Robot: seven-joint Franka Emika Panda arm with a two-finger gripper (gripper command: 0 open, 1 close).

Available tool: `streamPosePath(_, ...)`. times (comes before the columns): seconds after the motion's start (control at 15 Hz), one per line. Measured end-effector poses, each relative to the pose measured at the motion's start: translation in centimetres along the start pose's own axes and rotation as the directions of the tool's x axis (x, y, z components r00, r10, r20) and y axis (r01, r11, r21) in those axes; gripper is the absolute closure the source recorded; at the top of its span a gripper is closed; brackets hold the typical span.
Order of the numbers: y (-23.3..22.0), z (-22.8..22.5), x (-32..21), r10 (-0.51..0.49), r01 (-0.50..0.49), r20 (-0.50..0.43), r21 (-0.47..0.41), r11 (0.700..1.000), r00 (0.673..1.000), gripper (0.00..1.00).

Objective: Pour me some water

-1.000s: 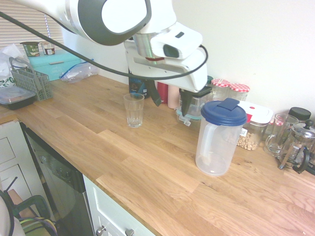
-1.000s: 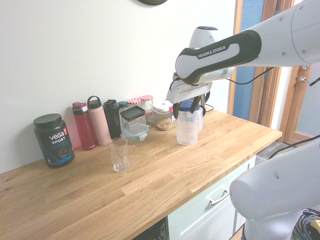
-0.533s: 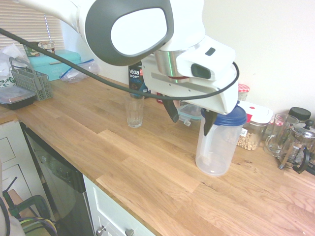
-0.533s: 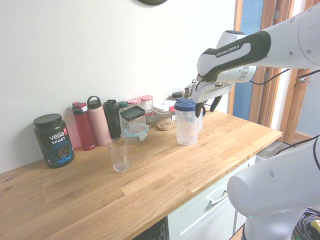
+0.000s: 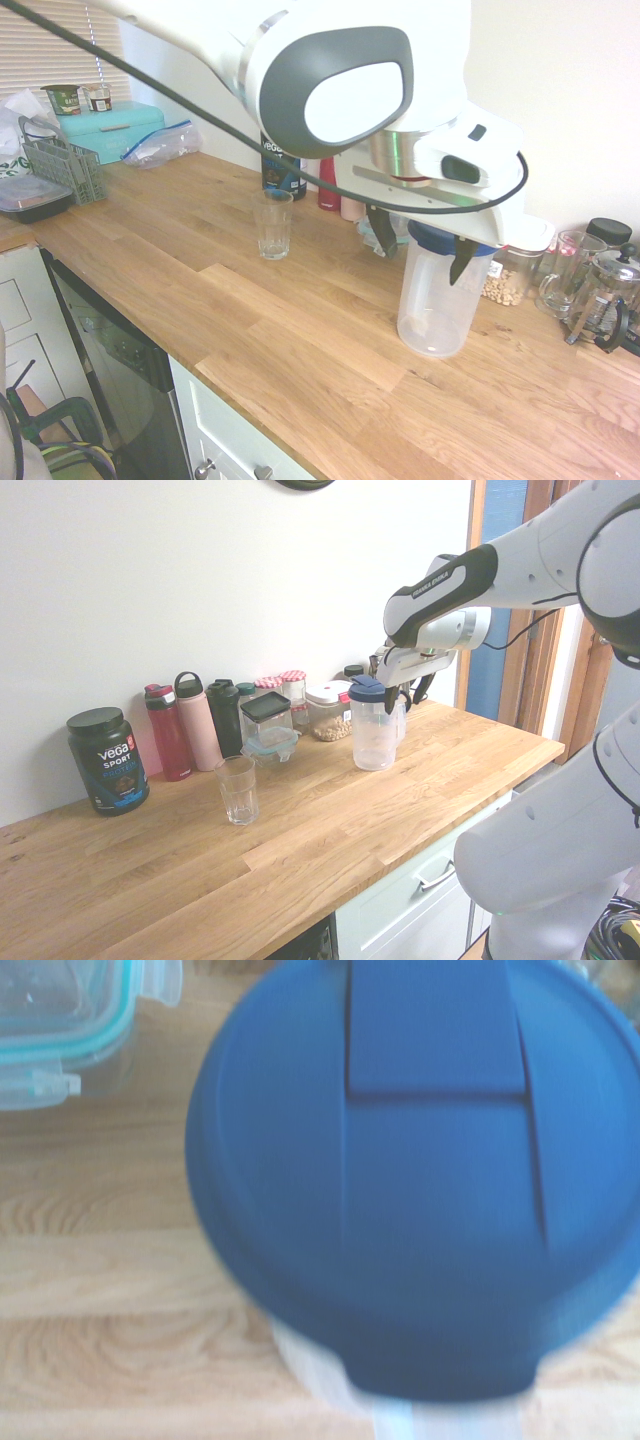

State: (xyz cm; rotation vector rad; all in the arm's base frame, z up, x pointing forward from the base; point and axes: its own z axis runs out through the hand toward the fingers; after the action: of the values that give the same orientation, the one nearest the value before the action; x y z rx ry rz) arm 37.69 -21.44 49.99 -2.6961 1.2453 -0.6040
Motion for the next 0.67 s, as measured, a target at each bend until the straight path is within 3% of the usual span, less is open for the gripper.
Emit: streamPosePath(0.67,-1.0,2.9,0.9,-0.010,0.010,0.028,-0.015,1.000,1.000,1.00)
